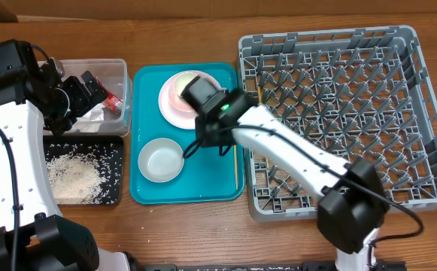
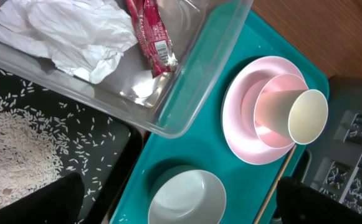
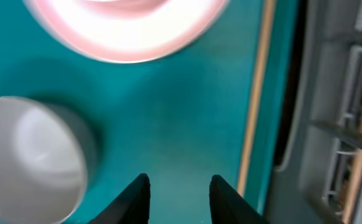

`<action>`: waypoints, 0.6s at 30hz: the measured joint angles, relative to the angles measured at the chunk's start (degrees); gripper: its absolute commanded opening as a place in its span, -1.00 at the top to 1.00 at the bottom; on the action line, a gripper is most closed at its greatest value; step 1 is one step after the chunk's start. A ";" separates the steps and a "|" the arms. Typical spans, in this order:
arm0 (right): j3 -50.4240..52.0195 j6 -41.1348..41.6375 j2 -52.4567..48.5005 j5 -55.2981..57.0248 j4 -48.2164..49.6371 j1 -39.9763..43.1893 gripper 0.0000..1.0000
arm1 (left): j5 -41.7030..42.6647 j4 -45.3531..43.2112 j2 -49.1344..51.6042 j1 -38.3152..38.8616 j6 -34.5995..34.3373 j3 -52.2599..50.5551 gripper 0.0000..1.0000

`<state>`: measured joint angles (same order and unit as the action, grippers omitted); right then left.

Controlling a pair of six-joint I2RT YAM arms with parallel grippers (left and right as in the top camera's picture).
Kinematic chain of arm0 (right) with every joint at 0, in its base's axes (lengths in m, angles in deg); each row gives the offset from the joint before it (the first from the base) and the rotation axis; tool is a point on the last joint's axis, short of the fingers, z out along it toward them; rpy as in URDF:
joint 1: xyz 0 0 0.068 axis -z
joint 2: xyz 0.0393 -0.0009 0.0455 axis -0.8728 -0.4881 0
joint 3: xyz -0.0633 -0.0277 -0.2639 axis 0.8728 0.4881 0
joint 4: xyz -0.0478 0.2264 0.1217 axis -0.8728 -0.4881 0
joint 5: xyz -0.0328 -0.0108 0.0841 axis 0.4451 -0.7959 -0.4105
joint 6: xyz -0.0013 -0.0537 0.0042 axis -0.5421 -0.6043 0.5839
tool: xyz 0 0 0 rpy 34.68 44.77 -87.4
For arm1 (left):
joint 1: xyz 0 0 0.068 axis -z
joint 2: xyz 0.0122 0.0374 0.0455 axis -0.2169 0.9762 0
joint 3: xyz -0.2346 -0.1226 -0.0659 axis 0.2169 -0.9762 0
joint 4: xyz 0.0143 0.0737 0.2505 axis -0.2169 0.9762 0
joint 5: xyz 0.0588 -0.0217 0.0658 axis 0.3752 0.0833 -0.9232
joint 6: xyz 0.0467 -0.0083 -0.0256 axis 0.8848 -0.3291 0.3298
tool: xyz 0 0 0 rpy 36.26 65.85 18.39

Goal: Sort waste into correct bins and load items into the dishwasher

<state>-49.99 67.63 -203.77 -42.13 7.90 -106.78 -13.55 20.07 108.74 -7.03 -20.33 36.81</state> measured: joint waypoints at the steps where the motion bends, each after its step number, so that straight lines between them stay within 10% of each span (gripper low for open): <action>1: 0.00 1.11 -0.81 1.62 0.09 -0.37 0.18 | 0.00 0.02 0.00 0.00 0.02 0.00 -1.00; 18: 0.02 6.86 -8.46 8.85 1.55 -0.15 -0.11 | 0.00 0.02 0.00 0.00 0.02 0.00 -1.00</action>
<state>-49.97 74.50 -212.23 -33.28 9.45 -106.93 -13.55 20.09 108.74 -7.03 -20.31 36.81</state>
